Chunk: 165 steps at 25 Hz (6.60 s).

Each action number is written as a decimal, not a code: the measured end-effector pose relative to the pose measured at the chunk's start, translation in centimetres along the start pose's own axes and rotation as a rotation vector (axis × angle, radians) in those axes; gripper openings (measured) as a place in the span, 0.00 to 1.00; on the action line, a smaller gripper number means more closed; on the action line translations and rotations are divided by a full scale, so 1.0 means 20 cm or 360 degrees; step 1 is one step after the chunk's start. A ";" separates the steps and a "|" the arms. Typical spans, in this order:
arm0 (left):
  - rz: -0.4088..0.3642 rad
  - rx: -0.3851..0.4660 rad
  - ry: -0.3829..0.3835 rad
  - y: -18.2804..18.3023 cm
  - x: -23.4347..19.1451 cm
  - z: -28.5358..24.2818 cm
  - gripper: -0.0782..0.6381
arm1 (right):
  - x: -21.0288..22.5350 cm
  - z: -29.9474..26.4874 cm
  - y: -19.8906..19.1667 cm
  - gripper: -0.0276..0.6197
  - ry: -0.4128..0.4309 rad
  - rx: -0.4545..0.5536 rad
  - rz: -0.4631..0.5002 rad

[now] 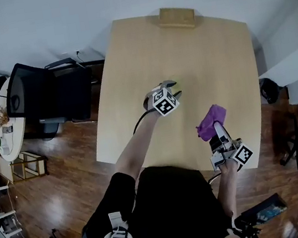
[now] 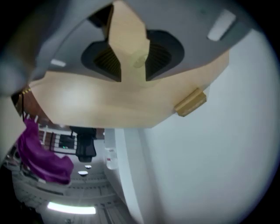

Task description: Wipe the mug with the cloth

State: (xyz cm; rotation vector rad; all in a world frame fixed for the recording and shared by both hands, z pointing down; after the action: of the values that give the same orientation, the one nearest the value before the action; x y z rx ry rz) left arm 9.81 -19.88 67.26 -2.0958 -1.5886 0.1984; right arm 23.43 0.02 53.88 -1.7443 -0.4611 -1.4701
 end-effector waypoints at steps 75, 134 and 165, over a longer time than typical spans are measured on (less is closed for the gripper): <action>0.0577 0.1288 -0.1415 -0.36 0.63 0.97 0.17 | 0.00 -0.61 -0.39 0.14 -0.0495 -0.1069 0.0948; 0.1470 0.1812 -0.1184 -0.16 0.30 1.17 0.17 | -0.59 -0.81 -0.39 0.14 -0.0577 -0.0663 0.1773; 0.0595 0.1749 -0.0659 -0.18 0.42 1.26 0.17 | -0.47 -0.74 -0.19 0.14 -0.0636 -0.0706 0.1532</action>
State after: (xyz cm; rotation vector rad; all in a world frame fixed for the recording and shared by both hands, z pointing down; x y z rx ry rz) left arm -0.92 -3.87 48.74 -1.4371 -0.8607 1.3533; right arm 8.52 -6.83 46.56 -2.1478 0.5194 -0.5439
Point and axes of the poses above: the fingertips, and each gripper's own axes: z backward along the fingers, x to its right, y out of its top, the point moved 3 cm from there along z, backward along the fingers, and after that the axes turned 14 degrees about -x, right-handed, at the moved point
